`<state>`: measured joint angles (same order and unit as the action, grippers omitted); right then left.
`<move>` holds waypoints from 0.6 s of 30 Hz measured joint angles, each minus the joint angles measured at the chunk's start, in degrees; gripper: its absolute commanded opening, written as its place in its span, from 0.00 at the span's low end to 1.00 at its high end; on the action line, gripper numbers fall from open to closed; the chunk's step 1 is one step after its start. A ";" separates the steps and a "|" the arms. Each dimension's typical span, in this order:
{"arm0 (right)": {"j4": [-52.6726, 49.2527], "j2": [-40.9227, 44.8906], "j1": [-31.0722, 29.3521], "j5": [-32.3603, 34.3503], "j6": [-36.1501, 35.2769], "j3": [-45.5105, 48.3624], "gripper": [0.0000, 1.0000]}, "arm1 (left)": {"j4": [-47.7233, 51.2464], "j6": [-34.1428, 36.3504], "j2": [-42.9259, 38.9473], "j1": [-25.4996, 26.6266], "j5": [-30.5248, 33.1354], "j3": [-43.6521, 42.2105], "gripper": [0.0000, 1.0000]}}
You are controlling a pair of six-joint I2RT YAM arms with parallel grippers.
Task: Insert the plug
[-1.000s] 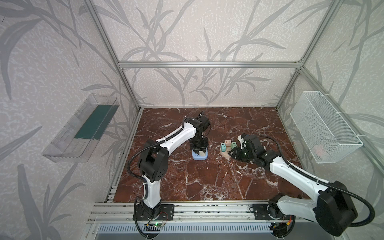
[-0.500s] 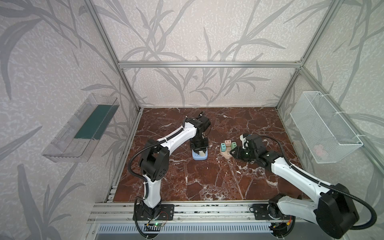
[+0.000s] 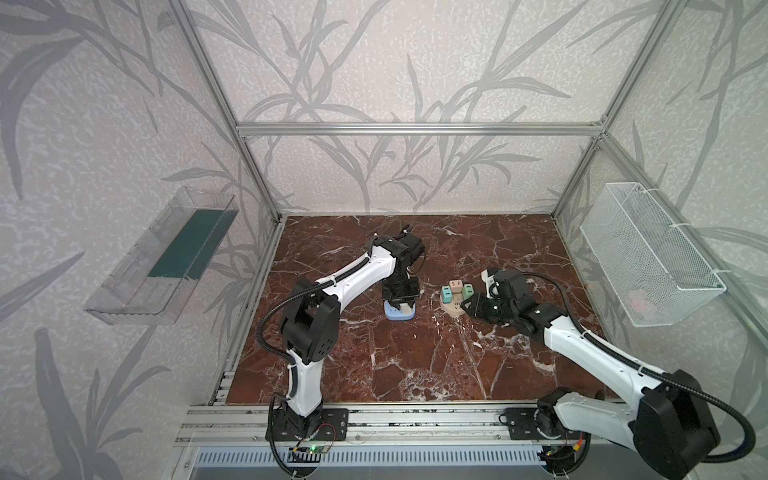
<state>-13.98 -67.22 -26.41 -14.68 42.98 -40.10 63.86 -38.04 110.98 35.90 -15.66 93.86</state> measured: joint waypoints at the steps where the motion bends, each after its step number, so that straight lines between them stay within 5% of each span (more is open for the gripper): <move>1: -0.02 0.04 0.02 0.00 -0.02 0.02 0.31 | 0.02 -0.07 0.00 0.07 0.22 -0.02 0.00; 18: 0.02 0.46 0.24 0.00 -0.02 0.13 0.31 | 0.00 -0.09 0.00 0.11 2.10 -0.37 0.00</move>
<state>-13.96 -66.76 -26.17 -14.68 42.96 -39.97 63.86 -38.13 110.98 36.01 -13.56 93.49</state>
